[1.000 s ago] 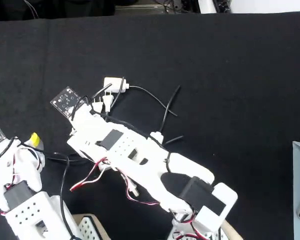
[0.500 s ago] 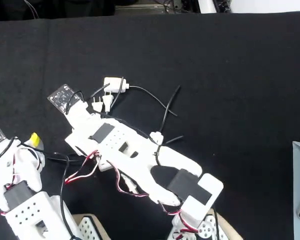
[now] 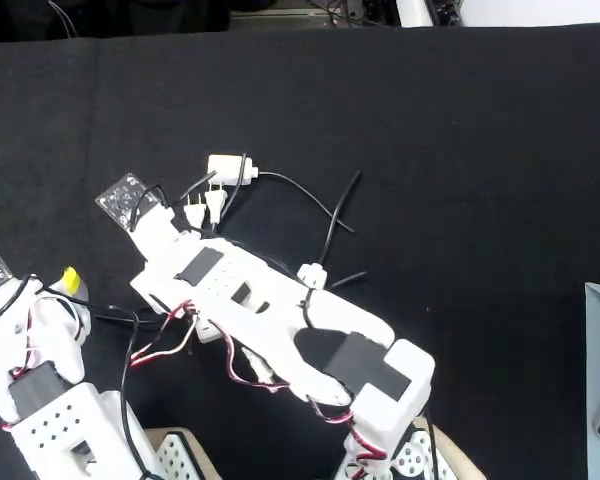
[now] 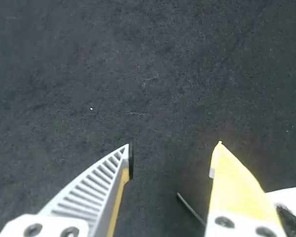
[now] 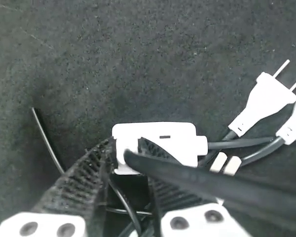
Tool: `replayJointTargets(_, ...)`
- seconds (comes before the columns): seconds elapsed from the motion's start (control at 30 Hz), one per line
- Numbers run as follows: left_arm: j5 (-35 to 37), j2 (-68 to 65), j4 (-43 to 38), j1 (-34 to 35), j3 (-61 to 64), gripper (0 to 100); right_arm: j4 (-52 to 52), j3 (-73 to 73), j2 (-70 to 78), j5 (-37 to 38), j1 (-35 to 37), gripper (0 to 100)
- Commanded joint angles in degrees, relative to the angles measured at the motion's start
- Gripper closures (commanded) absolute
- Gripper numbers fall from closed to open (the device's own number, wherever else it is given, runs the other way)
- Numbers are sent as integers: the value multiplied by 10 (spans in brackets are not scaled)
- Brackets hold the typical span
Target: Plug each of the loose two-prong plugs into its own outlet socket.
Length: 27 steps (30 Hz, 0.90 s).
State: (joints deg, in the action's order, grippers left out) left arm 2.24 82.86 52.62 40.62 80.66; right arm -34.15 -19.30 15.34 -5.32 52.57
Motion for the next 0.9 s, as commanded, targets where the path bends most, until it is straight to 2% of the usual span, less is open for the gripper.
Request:
replayJointTargets(0.0, 5, 7, -11, 5, -2, 737, -5, 13, 19, 11, 4, 986)
replayJointTargets(0.17, 5, 7, -11, 4, -2, 737, -13, 13, 9, 27, 1, 986)
replayJointTargets(0.47, 5, 7, -11, 6, -2, 737, -25, 14, -172, 27, 4, 986)
replayJointTargets(0.87, 5, 7, -11, 6, 0, 737, 7, 23, -294, 63, 5, 985)
